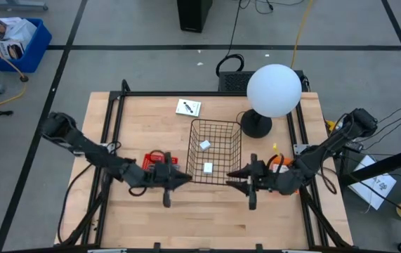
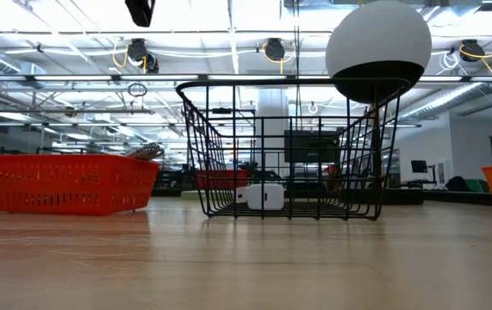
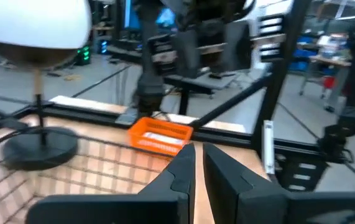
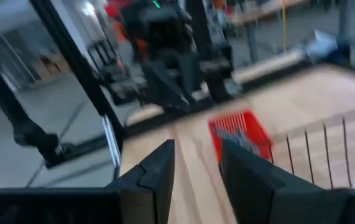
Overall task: Pick and place items into bin
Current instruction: Put the card reader box into the orange basket
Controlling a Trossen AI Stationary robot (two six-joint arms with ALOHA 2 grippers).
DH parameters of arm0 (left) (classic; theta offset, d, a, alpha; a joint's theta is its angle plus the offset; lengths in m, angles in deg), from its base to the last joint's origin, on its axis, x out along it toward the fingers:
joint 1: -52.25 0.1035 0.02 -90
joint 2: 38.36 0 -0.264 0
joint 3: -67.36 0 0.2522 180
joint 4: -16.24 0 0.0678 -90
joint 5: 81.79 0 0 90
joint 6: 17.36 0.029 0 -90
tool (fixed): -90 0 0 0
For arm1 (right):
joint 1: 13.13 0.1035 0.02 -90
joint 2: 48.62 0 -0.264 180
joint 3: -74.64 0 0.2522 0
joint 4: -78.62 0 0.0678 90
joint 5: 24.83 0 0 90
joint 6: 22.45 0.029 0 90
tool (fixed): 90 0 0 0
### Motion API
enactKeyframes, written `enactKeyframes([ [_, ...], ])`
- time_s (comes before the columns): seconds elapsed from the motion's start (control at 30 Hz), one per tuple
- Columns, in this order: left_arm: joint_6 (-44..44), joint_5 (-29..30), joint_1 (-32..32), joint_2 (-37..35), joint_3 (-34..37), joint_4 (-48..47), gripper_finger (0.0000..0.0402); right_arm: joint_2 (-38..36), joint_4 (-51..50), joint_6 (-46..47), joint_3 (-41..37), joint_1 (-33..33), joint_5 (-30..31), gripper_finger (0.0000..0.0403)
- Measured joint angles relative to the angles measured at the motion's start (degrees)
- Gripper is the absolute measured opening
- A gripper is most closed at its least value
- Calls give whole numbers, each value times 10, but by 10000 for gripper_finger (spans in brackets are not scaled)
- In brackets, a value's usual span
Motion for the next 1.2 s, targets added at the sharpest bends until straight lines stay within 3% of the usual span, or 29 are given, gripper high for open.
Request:
enactKeyframes([
  [0.2, -7, 29, 53, -75, 0, -98, 35, 4, 154, -183, -58, -32, 2, 110],
  [0.4, -4, 50, 131, -128, 0, -194, 35, 26, 150, -226, -66, -75, -12, 15],
  [0.57, -4, 44, 226, -149, 0, -219, 35, 31, 152, -244, -66, -111, -31, 2],
  [0.67, -4, -11, 294, -154, 0, -229, 35, 31, 142, -244, -66, -127, -31, 2],
  [0.83, -28, -151, 418, -153, -1, -269, 35, 31, 129, -262, -66, -129, -32, 1],
  [0.97, -71, -209, 505, -145, -14, -331, 35, 31, 116, -266, -66, -128, -32, 1],
  [1.1, -114, -324, 587, -114, -41, -379, 27, 31, 91, -266, -66, -129, -31, 1],
  [1.2, -111, -363, 623, -78, -71, -395, 6, 31, 82, -266, -66, -129, -30, 0],
])
